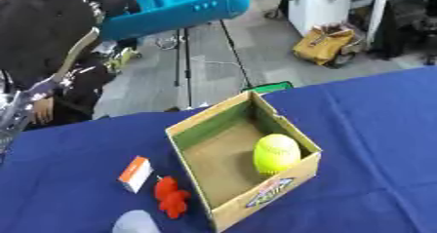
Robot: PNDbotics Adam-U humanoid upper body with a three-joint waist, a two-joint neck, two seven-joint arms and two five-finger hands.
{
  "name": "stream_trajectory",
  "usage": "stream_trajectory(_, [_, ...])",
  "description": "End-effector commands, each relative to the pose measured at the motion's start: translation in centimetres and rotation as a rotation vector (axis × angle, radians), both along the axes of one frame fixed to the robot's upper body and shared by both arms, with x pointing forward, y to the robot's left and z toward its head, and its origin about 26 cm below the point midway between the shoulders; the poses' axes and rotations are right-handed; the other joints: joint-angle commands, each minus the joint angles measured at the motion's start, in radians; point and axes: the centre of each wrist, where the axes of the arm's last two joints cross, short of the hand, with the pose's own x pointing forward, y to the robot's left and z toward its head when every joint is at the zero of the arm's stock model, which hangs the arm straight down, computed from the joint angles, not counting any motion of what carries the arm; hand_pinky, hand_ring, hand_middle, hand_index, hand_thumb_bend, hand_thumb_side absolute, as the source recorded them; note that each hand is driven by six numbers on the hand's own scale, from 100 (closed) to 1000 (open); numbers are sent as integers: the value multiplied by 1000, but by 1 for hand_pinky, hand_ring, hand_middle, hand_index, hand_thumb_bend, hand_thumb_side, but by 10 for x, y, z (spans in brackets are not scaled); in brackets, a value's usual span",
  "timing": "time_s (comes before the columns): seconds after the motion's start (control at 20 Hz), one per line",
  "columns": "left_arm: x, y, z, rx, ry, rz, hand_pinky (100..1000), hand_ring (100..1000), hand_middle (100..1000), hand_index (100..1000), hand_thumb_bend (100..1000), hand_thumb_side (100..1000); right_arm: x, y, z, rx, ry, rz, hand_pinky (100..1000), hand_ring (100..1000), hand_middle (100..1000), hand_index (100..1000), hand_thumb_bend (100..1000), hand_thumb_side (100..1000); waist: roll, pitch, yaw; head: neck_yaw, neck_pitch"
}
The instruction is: Pick up objects on the table and place them in the box.
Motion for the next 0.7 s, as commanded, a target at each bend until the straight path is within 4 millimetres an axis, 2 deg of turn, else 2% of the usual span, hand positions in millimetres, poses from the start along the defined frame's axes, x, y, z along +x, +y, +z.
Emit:
stream_trajectory(0.05, [-3, -3, 7, 11, -23, -20, 762, 459, 366, 630, 100, 100, -3, 1, 12, -32, -36, 0, 873, 768, 510, 594, 100, 422, -9, -19, -2, -2, -12])
stream_trajectory(0.7, [9, -30, -11, 119, 21, -70, 765, 485, 446, 642, 100, 100, -1, 3, 15, -33, -46, 20, 873, 768, 508, 593, 100, 421, -2, -13, -19, -11, -15])
